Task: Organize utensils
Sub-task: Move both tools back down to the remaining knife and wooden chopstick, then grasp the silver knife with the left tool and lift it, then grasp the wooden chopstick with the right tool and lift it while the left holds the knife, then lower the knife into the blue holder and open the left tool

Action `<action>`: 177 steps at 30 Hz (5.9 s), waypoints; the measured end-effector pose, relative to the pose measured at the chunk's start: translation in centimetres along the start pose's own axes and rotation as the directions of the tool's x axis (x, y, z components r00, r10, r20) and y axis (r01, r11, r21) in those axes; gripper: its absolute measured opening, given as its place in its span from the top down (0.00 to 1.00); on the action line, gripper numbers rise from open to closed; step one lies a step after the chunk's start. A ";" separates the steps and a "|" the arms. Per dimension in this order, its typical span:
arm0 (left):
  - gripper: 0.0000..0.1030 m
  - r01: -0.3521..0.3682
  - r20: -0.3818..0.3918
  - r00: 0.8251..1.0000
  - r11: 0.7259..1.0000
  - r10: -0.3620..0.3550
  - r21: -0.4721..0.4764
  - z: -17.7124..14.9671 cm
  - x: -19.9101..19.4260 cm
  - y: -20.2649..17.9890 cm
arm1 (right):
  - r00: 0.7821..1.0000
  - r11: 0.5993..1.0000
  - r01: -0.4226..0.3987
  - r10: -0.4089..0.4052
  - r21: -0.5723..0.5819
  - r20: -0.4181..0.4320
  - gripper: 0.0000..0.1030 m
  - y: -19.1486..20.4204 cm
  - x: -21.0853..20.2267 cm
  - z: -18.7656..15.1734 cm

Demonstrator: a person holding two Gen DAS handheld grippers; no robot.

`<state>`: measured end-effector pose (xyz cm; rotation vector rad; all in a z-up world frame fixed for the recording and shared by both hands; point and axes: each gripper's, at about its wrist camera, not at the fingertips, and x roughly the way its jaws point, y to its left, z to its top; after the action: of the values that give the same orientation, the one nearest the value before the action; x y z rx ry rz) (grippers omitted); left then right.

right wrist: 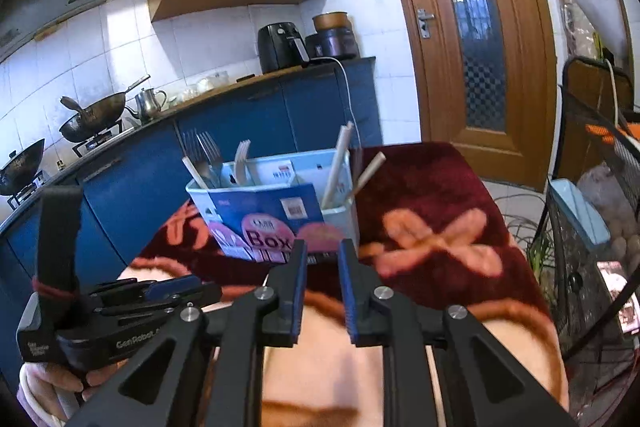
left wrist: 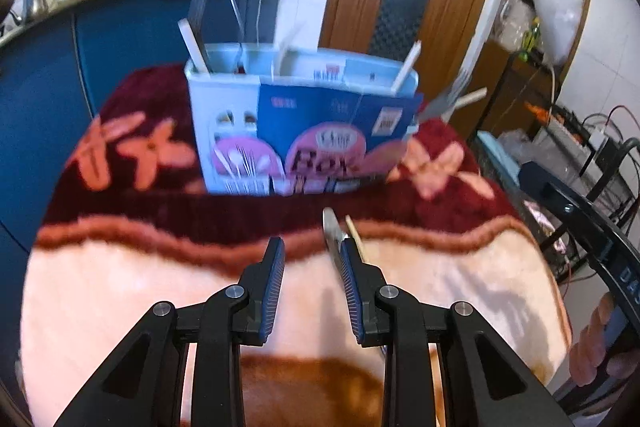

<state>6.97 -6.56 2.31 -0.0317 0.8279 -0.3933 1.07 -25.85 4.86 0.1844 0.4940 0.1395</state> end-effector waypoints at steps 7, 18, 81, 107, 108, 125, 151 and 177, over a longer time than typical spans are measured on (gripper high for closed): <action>0.72 0.035 -0.115 0.993 0.999 -0.039 -0.042 -0.6 2.6 -0.3 | 0.999 0.998 0.006 -0.004 0.062 -0.046 0.78 -2.0 0.3 -1.6; 0.72 0.055 -0.193 0.979 0.996 -0.068 -0.074 -0.5 5.4 -1.4 | 0.997 0.993 0.009 0.000 0.114 -0.080 0.75 -4.1 0.6 -3.5; 0.99 -0.081 0.375 0.920 0.992 0.112 -0.096 0.3 -9.7 7.4 | 0.753 0.987 -0.128 0.031 -0.101 -0.657 0.82 5.3 13.5 -2.3; 0.90 -0.081 0.114 0.989 0.993 0.092 -0.091 4.2 -4.8 8.3 | 0.878 0.974 -0.227 0.215 0.023 -0.428 0.94 2.8 6.5 -0.3; 0.89 -0.085 0.089 0.992 0.992 0.093 -0.092 4.1 -4.2 8.3 | 0.882 0.972 -0.232 0.221 0.024 -0.417 0.94 2.7 6.3 -0.1; 0.70 -0.134 -0.218 0.972 0.972 0.091 -0.192 4.6 5.9 13.1 | 0.907 0.970 -0.237 0.242 0.057 -0.345 0.94 1.0 4.6 0.2; 0.98 -0.015 0.053 0.998 0.991 0.022 -0.134 5.0 1.6 11.4 | 0.917 0.957 -0.277 0.290 0.083 -0.276 0.94 0.9 4.1 0.1; 0.99 -0.106 0.615 0.783 0.994 0.093 -0.014 12.3 -15.4 3.2 | 0.963 0.966 -0.251 0.256 0.067 -0.079 0.94 0.0 2.3 1.0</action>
<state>7.52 0.30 21.05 -0.0917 0.1701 -0.2635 3.55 -25.55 4.66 0.2985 0.5606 0.3863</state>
